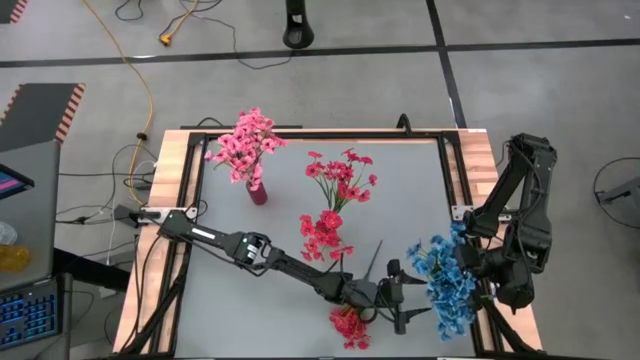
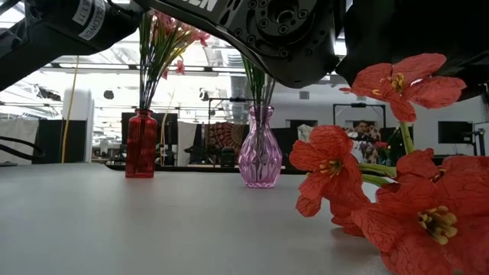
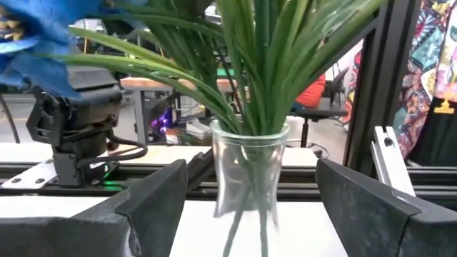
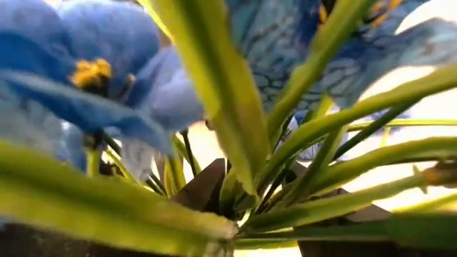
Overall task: Sort flowers into vase by color
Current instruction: Put the blue flowers into the transparent vase
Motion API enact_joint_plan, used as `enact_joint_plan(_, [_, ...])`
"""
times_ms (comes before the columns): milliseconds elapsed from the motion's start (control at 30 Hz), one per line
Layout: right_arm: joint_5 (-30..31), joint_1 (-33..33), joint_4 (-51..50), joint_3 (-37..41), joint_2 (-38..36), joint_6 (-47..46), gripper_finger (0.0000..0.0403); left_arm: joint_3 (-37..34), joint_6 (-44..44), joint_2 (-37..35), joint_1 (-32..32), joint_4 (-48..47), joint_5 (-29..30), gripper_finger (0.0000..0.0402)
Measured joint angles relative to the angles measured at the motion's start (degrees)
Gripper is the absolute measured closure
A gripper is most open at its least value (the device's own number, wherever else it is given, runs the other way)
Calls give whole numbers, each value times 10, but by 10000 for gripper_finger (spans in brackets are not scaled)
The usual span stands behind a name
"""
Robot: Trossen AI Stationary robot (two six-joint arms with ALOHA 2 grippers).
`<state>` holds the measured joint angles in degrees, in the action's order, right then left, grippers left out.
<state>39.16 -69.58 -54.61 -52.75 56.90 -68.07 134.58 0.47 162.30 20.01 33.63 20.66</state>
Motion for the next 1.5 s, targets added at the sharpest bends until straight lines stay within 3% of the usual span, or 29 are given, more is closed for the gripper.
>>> enact_joint_plan(300, [-95, 0, 2, 0, 0, 0, 241, 0, -7, 0, -1, 1, 1, 104])
enact_joint_plan(700, [-74, 0, 12, 0, -5, 2, 241, 0, -7, 0, -1, 1, 1, 104])
enact_joint_plan(1000, [-82, 0, 7, -48, -6, 49, 241, 0, -7, 0, -1, 1, 1, 104])
enact_joint_plan(1500, [-98, 0, 9, -53, -6, 35, 239, 0, -7, 0, -1, 1, 2, 104])
